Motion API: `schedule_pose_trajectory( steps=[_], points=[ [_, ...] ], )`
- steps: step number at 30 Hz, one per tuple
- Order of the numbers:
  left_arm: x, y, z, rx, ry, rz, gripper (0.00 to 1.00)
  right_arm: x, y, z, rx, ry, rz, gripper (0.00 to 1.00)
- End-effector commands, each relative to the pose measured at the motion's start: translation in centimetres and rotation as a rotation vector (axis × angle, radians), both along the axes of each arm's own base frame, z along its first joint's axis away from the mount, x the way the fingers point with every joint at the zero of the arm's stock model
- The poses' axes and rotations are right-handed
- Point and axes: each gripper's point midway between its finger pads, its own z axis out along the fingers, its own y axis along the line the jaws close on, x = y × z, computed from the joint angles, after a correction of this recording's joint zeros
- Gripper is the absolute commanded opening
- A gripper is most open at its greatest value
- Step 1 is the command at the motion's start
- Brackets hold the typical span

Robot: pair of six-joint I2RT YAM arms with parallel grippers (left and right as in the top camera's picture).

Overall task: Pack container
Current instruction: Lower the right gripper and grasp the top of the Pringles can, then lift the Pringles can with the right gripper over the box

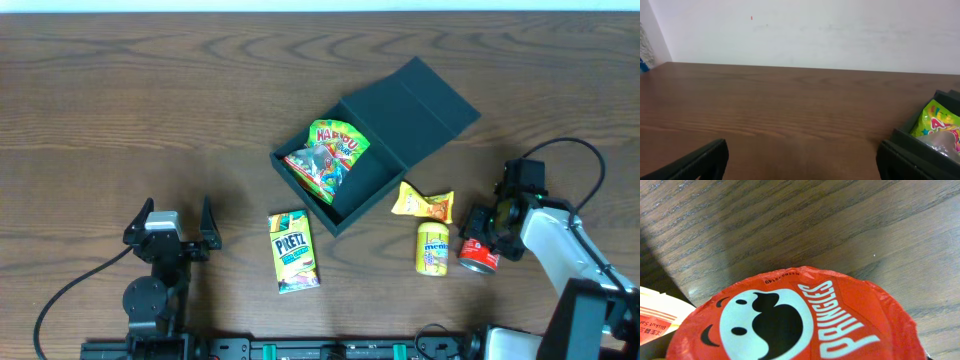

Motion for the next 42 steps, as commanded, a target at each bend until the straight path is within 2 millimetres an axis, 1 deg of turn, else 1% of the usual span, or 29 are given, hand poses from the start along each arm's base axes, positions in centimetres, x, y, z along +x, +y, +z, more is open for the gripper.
schedule_pose_trajectory(
  steps=[1,9,14,20,24,26,35,39,42],
  points=[
    [-0.2,0.1,-1.7,-0.005,0.060,0.005,0.95,-0.1,-0.1,0.0,0.002,-0.005,-0.039,0.66],
    [-0.2,0.1,-1.7,-0.005,0.060,0.005,0.95,0.6,1.0,1.3,0.062,-0.069,-0.027,0.63],
    [-0.2,0.1,-1.7,-0.005,0.059,0.005,0.95,0.6,1.8,2.4,0.100,-0.100,-0.020,0.62],
    [-0.2,0.1,-1.7,-0.005,0.059,0.005,0.95,0.9,3.7,4.3,0.199,-0.172,0.002,0.61],
    [-0.2,0.1,-1.7,-0.005,0.059,0.005,0.95,1.2,4.5,5.7,0.252,-0.225,-0.030,0.61],
    [-0.2,0.1,-1.7,-0.005,0.059,0.005,0.95,1.3,4.9,6.0,0.268,-0.237,-0.038,0.61],
    [-0.2,0.1,-1.7,-0.005,0.059,0.005,0.95,1.8,8.0,6.6,0.331,-0.235,-0.049,0.61],
    [-0.2,0.1,-1.7,-0.005,0.059,0.005,0.95,2.4,9.5,7.5,0.348,-0.247,-0.024,0.61],
    [-0.2,0.1,-1.7,-0.005,0.059,0.005,0.95,3.1,10.8,8.7,0.363,-0.270,0.002,0.61]
  ],
)
